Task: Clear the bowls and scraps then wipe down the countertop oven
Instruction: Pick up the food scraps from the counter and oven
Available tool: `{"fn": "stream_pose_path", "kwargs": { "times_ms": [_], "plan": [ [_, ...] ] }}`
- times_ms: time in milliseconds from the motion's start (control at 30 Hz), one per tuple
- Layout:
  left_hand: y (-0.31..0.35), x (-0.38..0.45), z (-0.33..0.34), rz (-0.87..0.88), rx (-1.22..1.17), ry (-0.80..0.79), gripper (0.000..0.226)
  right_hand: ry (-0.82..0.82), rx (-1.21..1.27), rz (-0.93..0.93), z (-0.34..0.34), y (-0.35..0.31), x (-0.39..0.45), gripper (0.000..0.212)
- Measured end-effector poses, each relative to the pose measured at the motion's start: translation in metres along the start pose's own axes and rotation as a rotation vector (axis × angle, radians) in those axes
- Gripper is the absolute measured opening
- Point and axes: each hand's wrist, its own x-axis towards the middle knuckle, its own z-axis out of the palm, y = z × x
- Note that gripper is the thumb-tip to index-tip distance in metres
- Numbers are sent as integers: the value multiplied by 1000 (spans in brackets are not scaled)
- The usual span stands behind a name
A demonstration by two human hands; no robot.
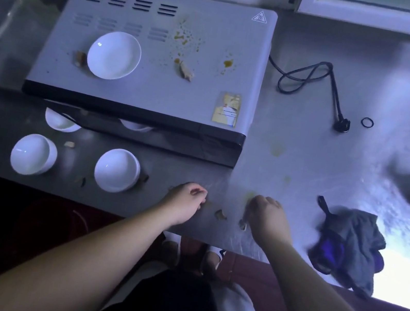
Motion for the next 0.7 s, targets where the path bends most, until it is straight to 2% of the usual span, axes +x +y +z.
{"fn": "stream_pose_path", "kwargs": {
  "times_ms": [133,233,367,533,600,667,700],
  "plan": [
    [-6,-2,-4,13,19,-28,18,21,-12,-4,21,-8,-27,8],
    [-12,-4,-9,18,16,-38,16,28,-15,24,32,-11,-32,2],
    [-25,-7,-17,17,37,-43,15,-17,-46,30,37,-14,-29,13],
    [-38,-12,-23,4,-2,-42,17,-20,-85,27,40,-22,-34,12],
    [-39,-15,-25,-7,-24,-55,17,0,-63,39,39,-27,-35,12],
    [-38,-17,-29,-38,-72,-62,18,22,14,66,39,-36,-35,24],
    [-38,-18,-31,-64,-115,-66,19,33,59,67,37,-44,-35,21]
  ]
}}
